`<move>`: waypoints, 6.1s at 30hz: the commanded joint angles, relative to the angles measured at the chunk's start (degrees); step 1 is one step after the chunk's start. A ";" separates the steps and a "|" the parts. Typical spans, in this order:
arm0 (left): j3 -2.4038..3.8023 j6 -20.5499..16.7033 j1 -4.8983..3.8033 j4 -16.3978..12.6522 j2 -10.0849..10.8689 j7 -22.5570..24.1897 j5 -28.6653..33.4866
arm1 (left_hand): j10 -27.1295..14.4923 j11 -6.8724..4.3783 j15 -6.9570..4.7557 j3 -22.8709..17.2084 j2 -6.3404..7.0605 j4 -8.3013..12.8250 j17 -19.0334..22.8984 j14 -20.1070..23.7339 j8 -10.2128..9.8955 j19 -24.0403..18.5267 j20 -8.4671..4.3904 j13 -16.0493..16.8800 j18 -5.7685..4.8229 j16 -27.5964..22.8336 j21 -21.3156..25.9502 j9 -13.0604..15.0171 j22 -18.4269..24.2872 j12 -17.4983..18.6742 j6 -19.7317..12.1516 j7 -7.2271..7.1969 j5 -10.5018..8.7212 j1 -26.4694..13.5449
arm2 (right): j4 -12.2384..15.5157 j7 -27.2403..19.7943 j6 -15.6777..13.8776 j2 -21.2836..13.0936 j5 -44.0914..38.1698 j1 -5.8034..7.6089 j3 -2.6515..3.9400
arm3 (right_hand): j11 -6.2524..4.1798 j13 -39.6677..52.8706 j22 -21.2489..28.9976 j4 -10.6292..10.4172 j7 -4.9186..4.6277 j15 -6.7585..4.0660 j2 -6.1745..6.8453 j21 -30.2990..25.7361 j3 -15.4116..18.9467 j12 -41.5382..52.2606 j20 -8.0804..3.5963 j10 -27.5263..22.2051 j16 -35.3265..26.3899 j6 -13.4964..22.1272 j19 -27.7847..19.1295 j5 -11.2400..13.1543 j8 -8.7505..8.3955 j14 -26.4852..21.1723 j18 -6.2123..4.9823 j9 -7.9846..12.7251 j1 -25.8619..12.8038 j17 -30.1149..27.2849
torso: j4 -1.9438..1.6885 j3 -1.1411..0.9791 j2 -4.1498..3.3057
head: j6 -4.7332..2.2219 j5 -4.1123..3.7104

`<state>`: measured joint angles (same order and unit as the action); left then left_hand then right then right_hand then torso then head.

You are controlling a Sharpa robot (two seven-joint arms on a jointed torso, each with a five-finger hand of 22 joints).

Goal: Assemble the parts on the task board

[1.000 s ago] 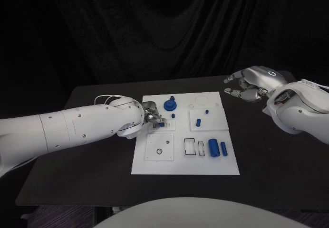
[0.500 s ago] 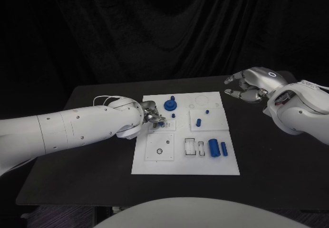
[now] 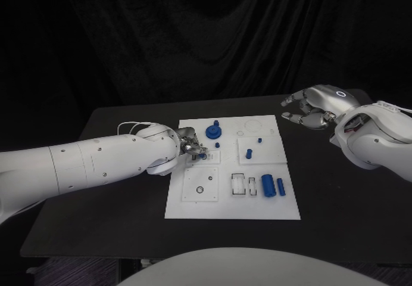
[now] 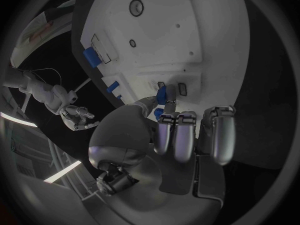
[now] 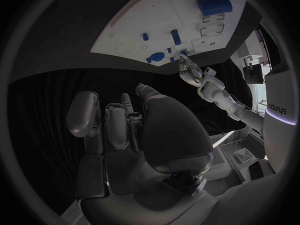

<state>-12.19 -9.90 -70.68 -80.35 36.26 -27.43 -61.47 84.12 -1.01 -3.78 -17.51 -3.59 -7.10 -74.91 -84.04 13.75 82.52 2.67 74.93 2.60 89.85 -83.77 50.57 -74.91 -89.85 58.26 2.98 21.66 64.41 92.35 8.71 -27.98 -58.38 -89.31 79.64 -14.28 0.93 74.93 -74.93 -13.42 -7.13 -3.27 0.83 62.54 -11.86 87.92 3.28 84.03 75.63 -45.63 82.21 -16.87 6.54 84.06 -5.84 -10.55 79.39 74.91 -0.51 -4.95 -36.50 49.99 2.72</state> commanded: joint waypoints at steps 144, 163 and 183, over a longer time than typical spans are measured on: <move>0.01 -1.51 2.68 -0.08 1.77 6.68 -0.22 | 5.88 -1.32 -1.11 12.98 -0.78 -9.33 -15.09 -5.96 10.07 0.80 -1.11 15.07 -0.11 0.15 0.95 23.06 -8.73 -0.15 -5.09 -1.49 -6.57 -3.29 | 0.04 2.33 3.93 -0.52 2.83 -0.26 0.04 | 0.58 11.10 -5.11 0.58 -0.32 0.65 -0.23 -2.22 -0.71 -1.74 0.17 1.86 -1.16 -0.73 -1.06 -0.96 -0.51 2.48 0.20 0.40 0.82 -0.10 | 0.12 -0.03 0.03 | 0.01 0.24; 0.01 -0.20 2.68 -0.30 1.94 7.32 -0.22 | 5.88 -0.67 -0.44 11.33 0.00 -8.85 -15.09 -5.96 2.31 0.37 -0.40 15.07 0.04 0.15 1.66 16.74 -8.79 -0.15 -3.10 -0.82 0.18 0.34 | -0.08 2.49 4.48 -0.43 3.09 -0.26 0.04 | 0.60 10.60 -5.00 0.66 -0.32 0.68 -0.28 -2.66 -0.96 -2.23 0.21 1.36 -1.49 -0.99 -1.19 -1.24 -0.47 2.38 0.13 0.47 0.86 -0.39 | 0.12 -0.04 0.07 | 0.01 0.21; 0.01 -1.15 2.69 -0.87 2.43 7.53 -0.22 | 5.88 -0.98 -0.70 4.38 2.87 -6.13 -15.09 -5.96 0.13 0.48 -0.61 15.07 0.04 0.15 1.91 16.02 -9.18 -0.15 -1.94 -1.12 7.83 5.14 | -0.15 2.84 5.21 -0.32 3.09 -0.41 0.04 | 0.62 10.45 -4.84 0.73 -0.33 0.69 -0.30 -3.20 -1.11 -2.38 0.23 1.22 -1.71 -1.06 -1.35 -1.37 -0.50 2.31 0.03 0.53 0.91 -0.58 | 0.07 -0.02 0.03 | 0.01 0.14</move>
<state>-11.96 -11.77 -68.19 -81.18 38.67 -20.22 -62.01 83.93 -2.02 -4.70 -12.66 -0.67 -13.44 -74.91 -83.94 14.18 83.02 2.17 74.93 2.60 89.85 -82.22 66.39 -74.91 -89.85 56.05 1.94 29.21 68.95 92.20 10.46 -23.30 -58.70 -86.14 79.39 -14.27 1.13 74.91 -74.90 -12.63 -7.34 -2.98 0.82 59.45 -12.65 85.86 3.49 83.83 74.30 -46.24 81.19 -17.96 6.32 84.08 -5.83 -10.08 79.84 74.36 -0.43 -4.98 -36.46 49.99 2.91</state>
